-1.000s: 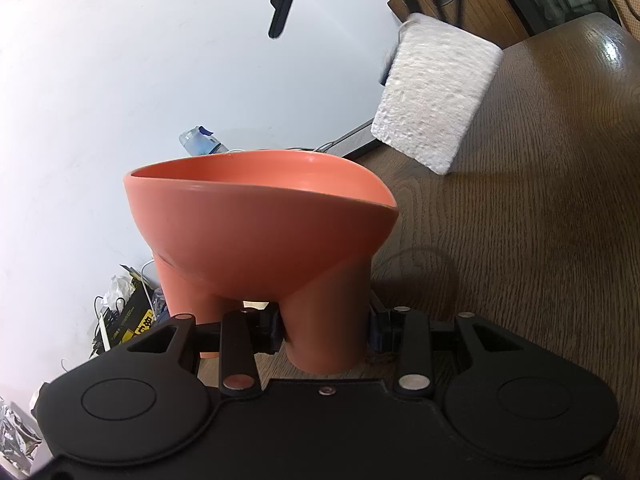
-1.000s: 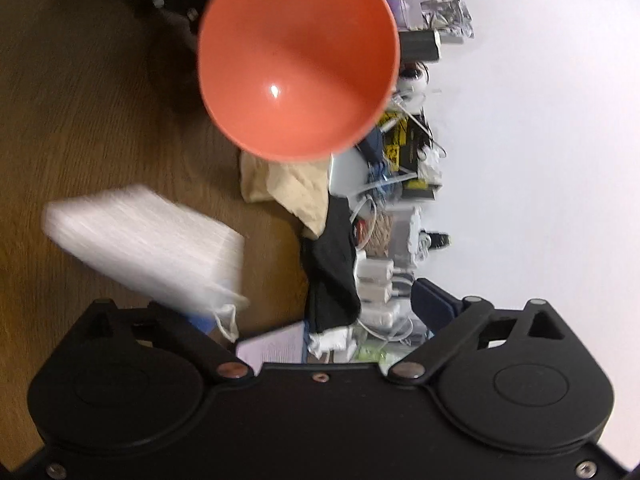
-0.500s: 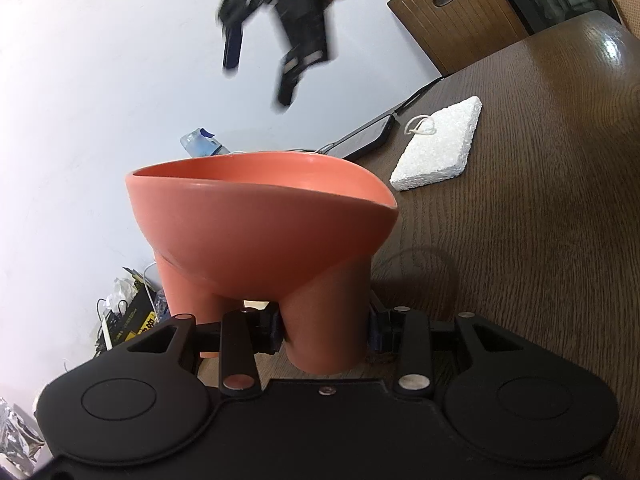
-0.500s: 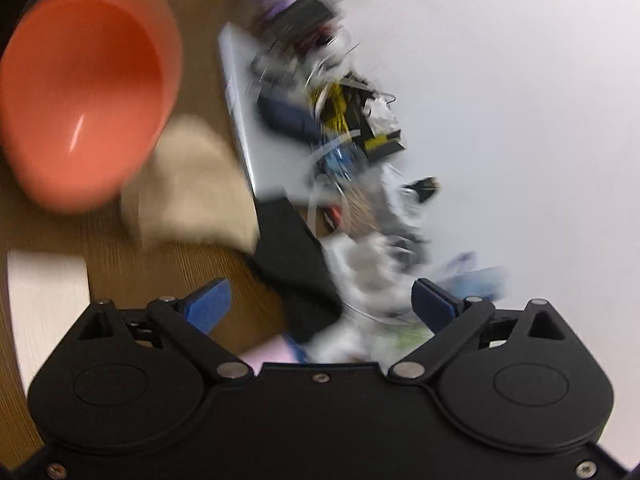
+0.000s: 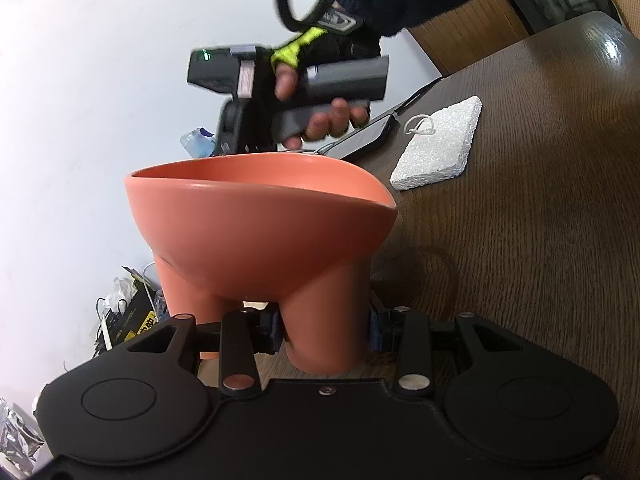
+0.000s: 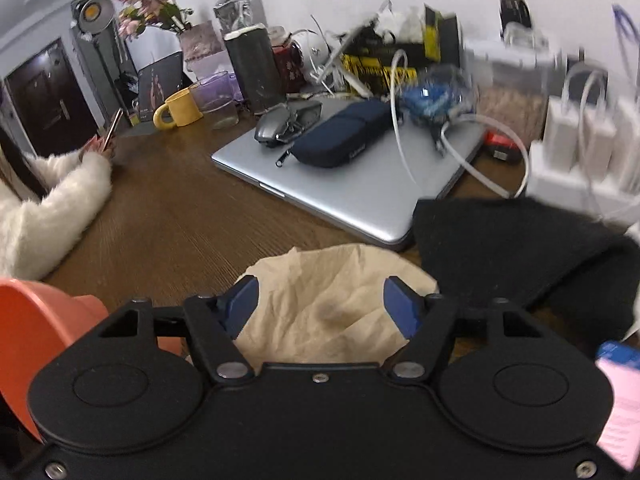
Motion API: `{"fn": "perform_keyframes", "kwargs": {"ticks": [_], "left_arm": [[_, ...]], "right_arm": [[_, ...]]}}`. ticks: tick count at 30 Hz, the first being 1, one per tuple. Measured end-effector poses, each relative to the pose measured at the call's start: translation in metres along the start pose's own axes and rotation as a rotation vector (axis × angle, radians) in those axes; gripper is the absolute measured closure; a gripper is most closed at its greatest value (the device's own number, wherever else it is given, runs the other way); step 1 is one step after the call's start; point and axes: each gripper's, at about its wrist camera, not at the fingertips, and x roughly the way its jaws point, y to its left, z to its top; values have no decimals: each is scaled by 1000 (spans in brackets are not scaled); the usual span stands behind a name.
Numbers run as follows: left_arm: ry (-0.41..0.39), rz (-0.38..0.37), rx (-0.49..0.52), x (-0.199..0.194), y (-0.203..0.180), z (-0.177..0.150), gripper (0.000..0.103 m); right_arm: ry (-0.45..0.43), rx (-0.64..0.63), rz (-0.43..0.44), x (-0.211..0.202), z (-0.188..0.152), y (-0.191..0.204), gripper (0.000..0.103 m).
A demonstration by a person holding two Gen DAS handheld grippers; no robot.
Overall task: Clean bowl
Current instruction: 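Grasp the beige cloth on the table with the right gripper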
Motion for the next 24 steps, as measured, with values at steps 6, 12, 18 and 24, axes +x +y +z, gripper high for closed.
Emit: {"fn": "perform_keyframes", "kwargs": {"ticks": [6,12,18,24], "left_arm": [[3,-7,-6,1,1,0,66],[3,-7,-7,0,1,-1,66],[4,-11,-10,1,3,-1,66],[4,-9,-8,1,3,-1,66]], "right_arm": [[45,-165,-92,27,-30,24,35],[-61,-149,-139,22,-46,26,99],[-156,-218,-248,-12,-41,43,100],[-334,-276,-401,-101,-28,60,100]]}}
